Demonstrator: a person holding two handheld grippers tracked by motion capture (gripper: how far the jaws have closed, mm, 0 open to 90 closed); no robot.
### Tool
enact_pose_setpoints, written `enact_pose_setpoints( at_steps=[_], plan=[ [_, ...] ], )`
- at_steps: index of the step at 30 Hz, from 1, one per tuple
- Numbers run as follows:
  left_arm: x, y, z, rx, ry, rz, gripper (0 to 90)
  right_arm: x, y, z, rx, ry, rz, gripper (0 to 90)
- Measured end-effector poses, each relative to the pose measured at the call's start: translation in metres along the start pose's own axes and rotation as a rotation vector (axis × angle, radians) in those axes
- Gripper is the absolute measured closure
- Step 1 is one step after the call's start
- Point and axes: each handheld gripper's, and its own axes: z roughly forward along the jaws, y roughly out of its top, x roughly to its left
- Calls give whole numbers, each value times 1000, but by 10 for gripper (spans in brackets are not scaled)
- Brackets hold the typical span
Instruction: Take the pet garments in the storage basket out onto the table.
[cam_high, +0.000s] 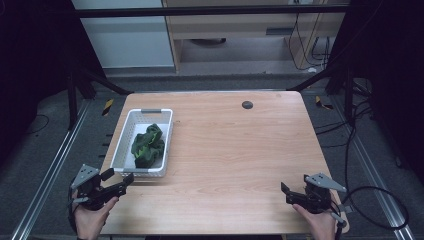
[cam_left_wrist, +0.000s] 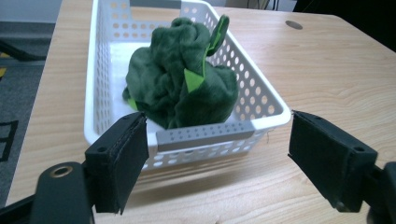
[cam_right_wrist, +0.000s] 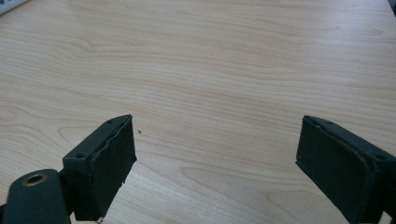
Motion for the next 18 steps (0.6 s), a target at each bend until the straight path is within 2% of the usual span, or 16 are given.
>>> enact_pose_setpoints(
  at_steps=[3, 18],
  plan=[
    [-1, 4, 0, 2, -7, 19, 190, 0, 0, 0, 3, 6, 4, 116],
    [0, 25, -1, -15, -10, 35, 188, 0, 1, 0, 3, 11, -2, 117]
  ],
)
